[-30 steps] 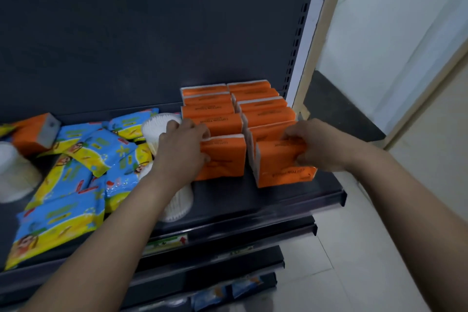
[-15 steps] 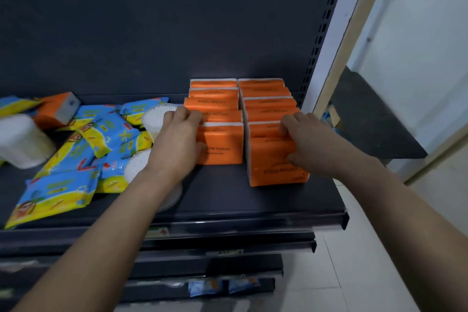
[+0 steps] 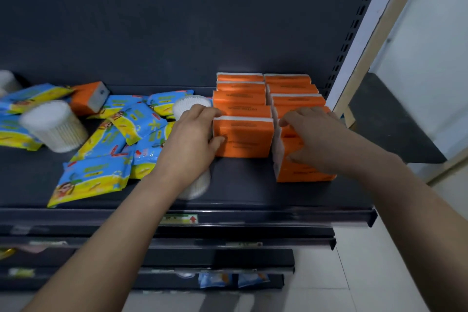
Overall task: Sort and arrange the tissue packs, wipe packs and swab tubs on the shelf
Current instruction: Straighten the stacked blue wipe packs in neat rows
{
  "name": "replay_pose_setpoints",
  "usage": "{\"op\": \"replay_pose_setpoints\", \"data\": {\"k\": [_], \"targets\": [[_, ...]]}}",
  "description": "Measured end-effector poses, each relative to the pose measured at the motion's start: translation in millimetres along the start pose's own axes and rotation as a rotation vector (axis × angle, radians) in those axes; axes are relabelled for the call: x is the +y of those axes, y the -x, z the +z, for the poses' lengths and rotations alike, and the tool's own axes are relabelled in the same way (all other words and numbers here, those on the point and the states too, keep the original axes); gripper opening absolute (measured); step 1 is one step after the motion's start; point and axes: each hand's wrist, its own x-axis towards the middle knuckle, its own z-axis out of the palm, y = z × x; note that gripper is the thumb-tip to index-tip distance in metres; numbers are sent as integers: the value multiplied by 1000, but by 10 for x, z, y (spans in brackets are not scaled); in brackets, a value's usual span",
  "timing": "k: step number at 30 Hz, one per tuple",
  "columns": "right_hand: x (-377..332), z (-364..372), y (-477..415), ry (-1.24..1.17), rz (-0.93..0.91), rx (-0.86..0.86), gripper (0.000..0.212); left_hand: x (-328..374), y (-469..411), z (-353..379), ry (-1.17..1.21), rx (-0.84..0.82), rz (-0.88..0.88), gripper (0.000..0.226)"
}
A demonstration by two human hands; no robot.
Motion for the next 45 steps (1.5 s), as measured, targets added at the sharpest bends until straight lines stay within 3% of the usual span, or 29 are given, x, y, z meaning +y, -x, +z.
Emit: {"op": "replay_pose_setpoints", "data": {"k": [11, 19, 23, 27, 32, 34, 39, 45], "targets": [[-1034, 34, -223, -185, -123, 176, 38, -808, 425, -655, 34, 97, -31, 26], [-1879, 127, -571, -208, -196, 184, 44, -1537, 806, -1109, 13, 98, -180, 26], [-2142, 196, -758, -160, -204, 106, 50, -1790, 897, -1126, 21, -86, -250, 34], [-2181, 193, -965, -89, -187, 14, 54, -1919, 805, -1074, 41, -362, -331, 54], [-2158, 230, -1183, -17, -166, -127, 54, -2006, 603, -1052, -49, -580, -394, 78], [-2150, 240, -1267, -9, -137, -171, 54, -1991, 547, -1071, -40, -546, -401, 72], [-2201, 269, -1409, 31, -79, -265, 45, -2003, 486, -1226, 39, -385, -378, 28], [-2274, 328, -1521, -4, 70, -235, 28, -2159, 436, -1364, 180, -188, -434, 23]]}}
